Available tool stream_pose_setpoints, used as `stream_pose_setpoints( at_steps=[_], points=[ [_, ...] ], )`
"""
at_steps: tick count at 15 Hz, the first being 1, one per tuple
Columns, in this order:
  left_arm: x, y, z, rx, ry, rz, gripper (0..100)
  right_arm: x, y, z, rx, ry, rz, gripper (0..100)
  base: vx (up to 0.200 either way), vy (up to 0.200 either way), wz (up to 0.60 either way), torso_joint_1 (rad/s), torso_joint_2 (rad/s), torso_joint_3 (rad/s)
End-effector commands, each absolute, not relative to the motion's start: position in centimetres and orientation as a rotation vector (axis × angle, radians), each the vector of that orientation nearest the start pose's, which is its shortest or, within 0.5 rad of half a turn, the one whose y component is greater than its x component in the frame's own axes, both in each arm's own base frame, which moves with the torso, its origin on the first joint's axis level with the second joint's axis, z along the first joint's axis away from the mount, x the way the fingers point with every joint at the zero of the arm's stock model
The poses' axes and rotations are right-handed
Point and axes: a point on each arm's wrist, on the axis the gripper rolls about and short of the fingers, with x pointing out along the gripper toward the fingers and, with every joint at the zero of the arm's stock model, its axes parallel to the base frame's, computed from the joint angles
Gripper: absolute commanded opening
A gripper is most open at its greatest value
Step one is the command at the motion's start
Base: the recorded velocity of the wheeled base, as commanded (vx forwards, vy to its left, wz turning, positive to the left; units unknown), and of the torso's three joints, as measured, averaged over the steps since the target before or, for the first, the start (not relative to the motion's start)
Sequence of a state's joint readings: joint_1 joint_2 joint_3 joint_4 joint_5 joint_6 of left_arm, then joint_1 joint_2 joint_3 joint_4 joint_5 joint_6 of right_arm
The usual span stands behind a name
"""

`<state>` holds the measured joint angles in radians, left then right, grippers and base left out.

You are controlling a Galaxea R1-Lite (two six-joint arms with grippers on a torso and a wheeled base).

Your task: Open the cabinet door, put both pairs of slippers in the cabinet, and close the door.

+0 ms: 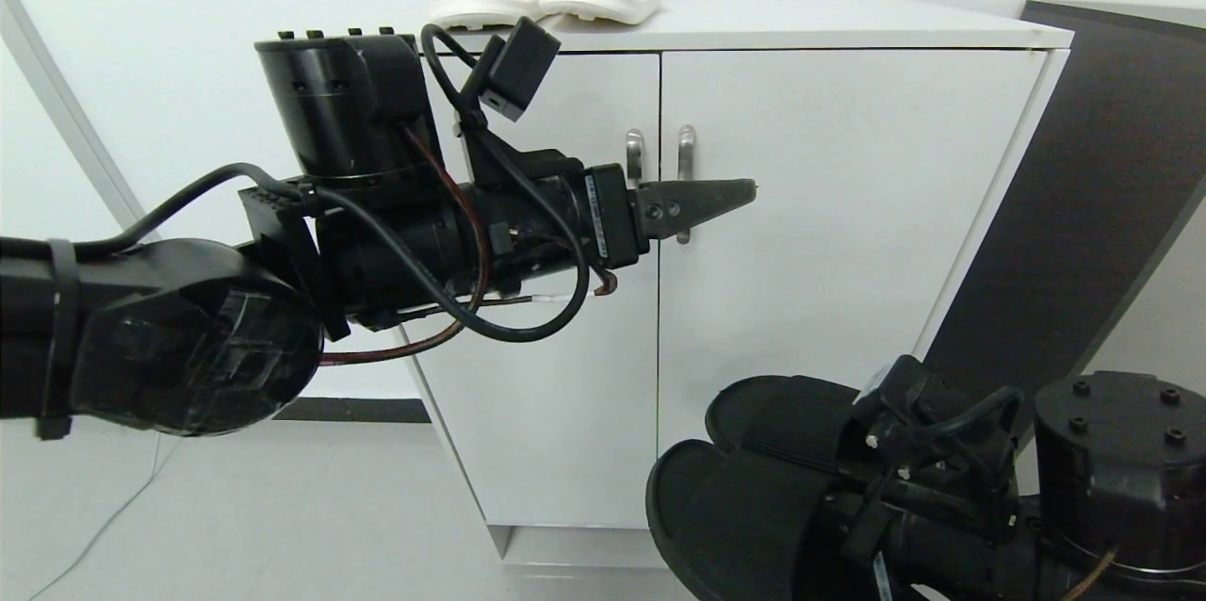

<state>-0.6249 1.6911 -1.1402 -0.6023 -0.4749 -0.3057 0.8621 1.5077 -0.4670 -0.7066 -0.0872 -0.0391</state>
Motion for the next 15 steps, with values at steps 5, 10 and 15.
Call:
stream_pose_setpoints(
  at_steps=[5,10,15],
  points=[
    [28.5,-20.1,27.2,-0.28,0.128,-0.993,100,15.2,17.5,15.3,-0.195,0.291,0.775,0,0.0,0.0,0.0,0.0,0.0,0.0],
    [29.8,-21.2,26.9,-0.282,0.129,-0.996,100,15.1,17.4,15.4,-0.191,0.286,0.777,0,0.0,0.0,0.0,0.0,0.0,0.0],
    [30.6,-22.2,26.2,-0.28,0.141,-1.002,100,15.1,17.4,15.4,-0.192,0.286,0.777,0,0.0,0.0,0.0,0.0,0.0,0.0]
  ],
)
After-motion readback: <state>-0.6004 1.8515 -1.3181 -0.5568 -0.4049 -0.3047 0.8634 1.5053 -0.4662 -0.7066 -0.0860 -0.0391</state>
